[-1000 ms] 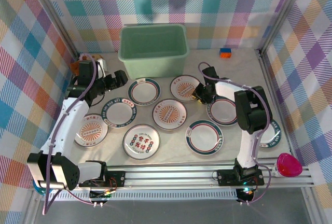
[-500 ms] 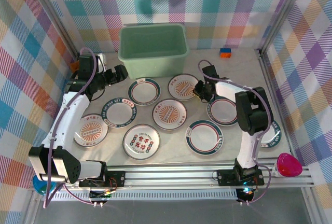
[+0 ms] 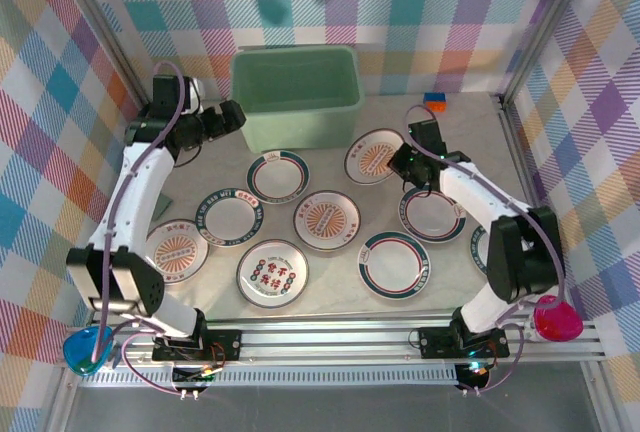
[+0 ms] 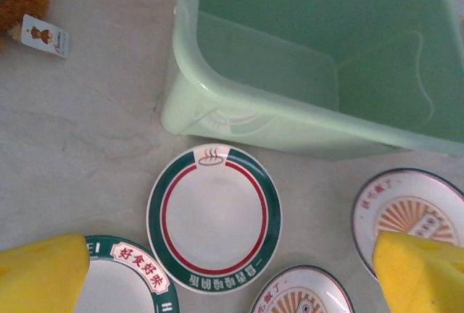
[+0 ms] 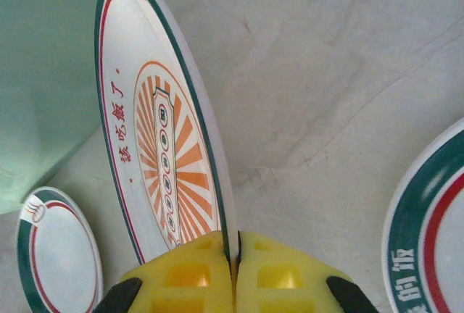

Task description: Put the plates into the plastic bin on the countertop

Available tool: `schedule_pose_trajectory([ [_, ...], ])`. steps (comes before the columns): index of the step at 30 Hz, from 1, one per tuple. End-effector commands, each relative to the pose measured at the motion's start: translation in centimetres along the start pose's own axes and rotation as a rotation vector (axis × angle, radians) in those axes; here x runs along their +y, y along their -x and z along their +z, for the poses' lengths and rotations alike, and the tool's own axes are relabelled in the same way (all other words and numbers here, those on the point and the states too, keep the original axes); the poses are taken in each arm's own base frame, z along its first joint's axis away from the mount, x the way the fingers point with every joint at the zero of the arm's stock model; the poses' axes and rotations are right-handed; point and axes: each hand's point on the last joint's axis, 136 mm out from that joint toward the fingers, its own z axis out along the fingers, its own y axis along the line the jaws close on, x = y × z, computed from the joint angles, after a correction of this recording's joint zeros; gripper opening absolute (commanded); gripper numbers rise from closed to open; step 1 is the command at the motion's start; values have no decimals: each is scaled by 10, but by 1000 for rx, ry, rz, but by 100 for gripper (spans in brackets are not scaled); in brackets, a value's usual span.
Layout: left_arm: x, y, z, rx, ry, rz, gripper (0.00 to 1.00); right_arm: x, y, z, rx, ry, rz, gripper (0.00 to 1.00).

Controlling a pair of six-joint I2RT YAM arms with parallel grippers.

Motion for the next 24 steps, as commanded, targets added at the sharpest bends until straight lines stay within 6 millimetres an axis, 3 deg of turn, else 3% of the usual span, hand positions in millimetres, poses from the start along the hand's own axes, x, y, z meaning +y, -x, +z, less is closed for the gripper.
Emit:
schedule_pose_trajectory([
  [1,19,7,19,50,57,-58,100,22,34,-43,-112,76,-45,0],
  [8,22,33,77,99,33,-35,97,63,78,-106,-226,174,-138,0],
  [13,18,45,117,140,4,14,93,107,102,-138,-293,309,-223,0],
  [20,0,41,157,193,-114,17,86,164,110,-146,-244,505,-296,0],
  [24,-14,26,168,235,-161,47,78,178,112,-140,-221,560,-289,0],
])
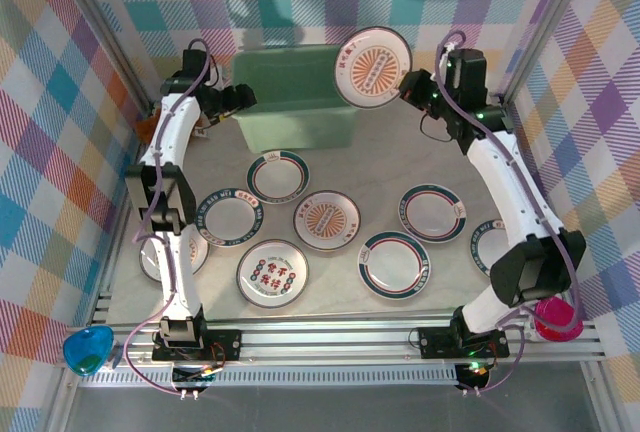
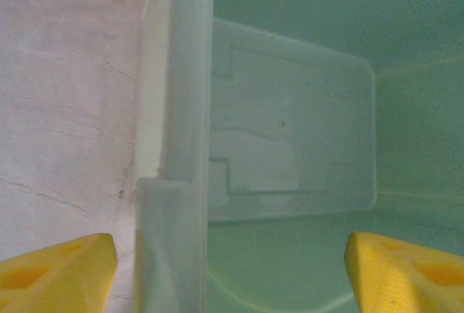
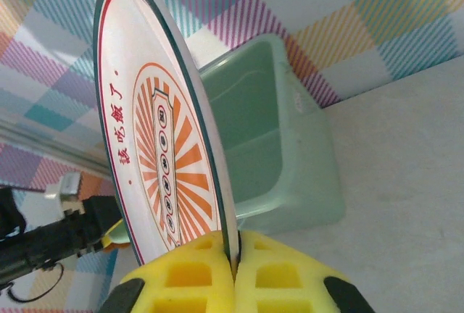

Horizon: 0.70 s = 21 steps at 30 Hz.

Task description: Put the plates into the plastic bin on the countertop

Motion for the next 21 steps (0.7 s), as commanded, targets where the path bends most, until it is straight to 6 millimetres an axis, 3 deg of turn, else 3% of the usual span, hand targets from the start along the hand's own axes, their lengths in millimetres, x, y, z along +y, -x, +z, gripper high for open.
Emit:
schedule_pose_trajectory([
  [1,-23,-8,3,39,-70,52,75,27,10,4,-6,122,-21,0],
  [6,-41,-26,10,84,-90,109,65,29,9,1,-11,129,-38,0],
  [10,-60,-39,13,110,-117,145,51,24,7,-6,-21,102,-56,0],
  [21,-109,-67,24,125,-157,146,44,11,12,-23,-59,44,-75,0],
])
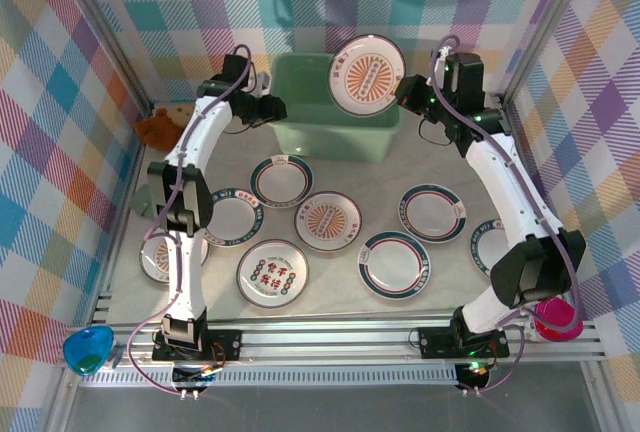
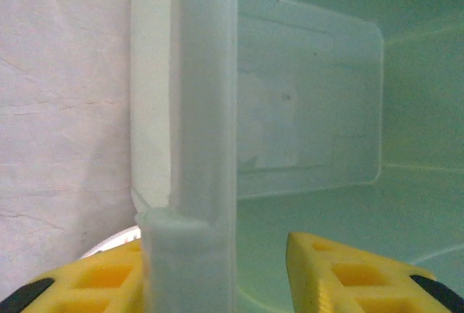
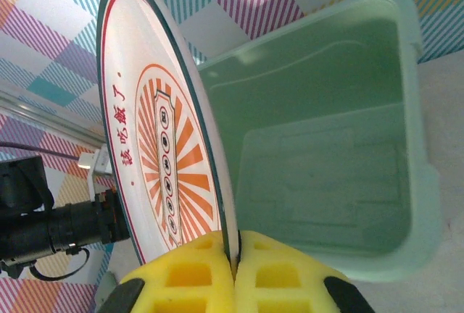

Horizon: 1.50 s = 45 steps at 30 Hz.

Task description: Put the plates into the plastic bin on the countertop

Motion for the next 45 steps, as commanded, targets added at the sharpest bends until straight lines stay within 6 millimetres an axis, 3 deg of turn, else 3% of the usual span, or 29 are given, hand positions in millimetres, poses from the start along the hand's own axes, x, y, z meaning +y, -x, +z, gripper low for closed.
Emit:
schedule_pose_trajectory([
  [1,-31,-9,0,3,-53,-19,44,7,21,-20,-83,13,-30,0],
  [7,-57,-13,10,-14,-64,-116,43,-9,20,-27,-80,-19,20,0],
  [13,-88,-40,14,-3,-66,-192,42,-19,17,-23,-29,-41,32,0],
  [22,-92,-84,3,-14,0,-298,39,-33,7,4,91,-58,83,0],
  [29,-92,-102,-9,-47,44,-351,42,-38,-13,19,193,-38,134,0],
  [35,-91,-110,-12,-41,45,-348,56,-45,-30,23,254,-48,141,0],
  [40,-96,-96,-27,-85,45,-284,72,-46,-45,38,342,-54,129,0],
  [45,-103,-81,-48,-137,23,-224,82,-50,-53,61,407,-59,117,0],
])
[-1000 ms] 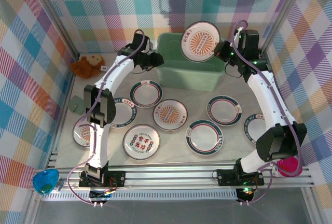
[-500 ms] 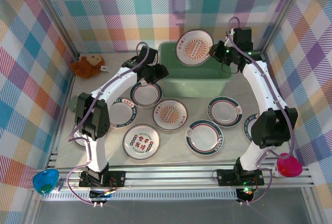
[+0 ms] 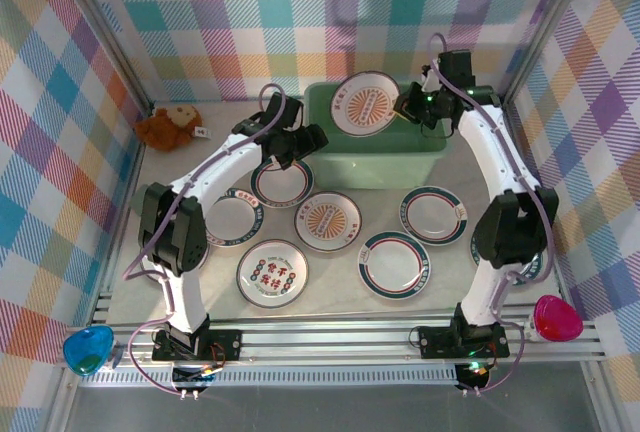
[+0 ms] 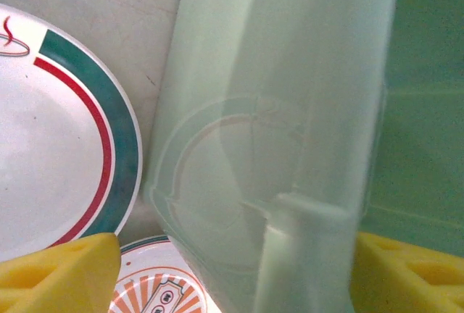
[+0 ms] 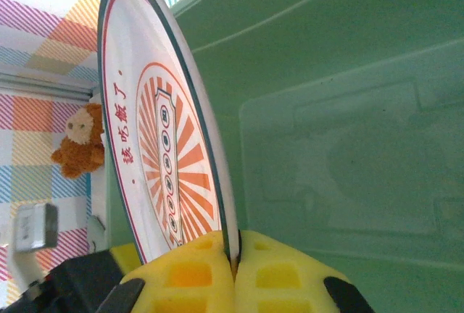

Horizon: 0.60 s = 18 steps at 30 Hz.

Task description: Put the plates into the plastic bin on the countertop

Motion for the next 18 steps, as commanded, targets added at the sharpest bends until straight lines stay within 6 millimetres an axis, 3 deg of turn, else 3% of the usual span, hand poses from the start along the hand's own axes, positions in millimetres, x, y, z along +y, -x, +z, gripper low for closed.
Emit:
schedule_pose_trajectory([
  [1,-24,22,-44,-91,-65,71,86,13,-2,10,56,38,-44,0],
  [5,-24,39,-65,-142,-87,95,90,11,-5,31,110,41,-54,0],
  [8,-12,53,-75,-149,-107,81,92,11,-12,47,162,45,-79,0],
  [12,19,71,-88,-157,-77,87,92,8,-24,69,222,45,-113,0],
  [18,77,79,-101,-165,40,58,91,-3,-36,104,283,39,-112,0],
])
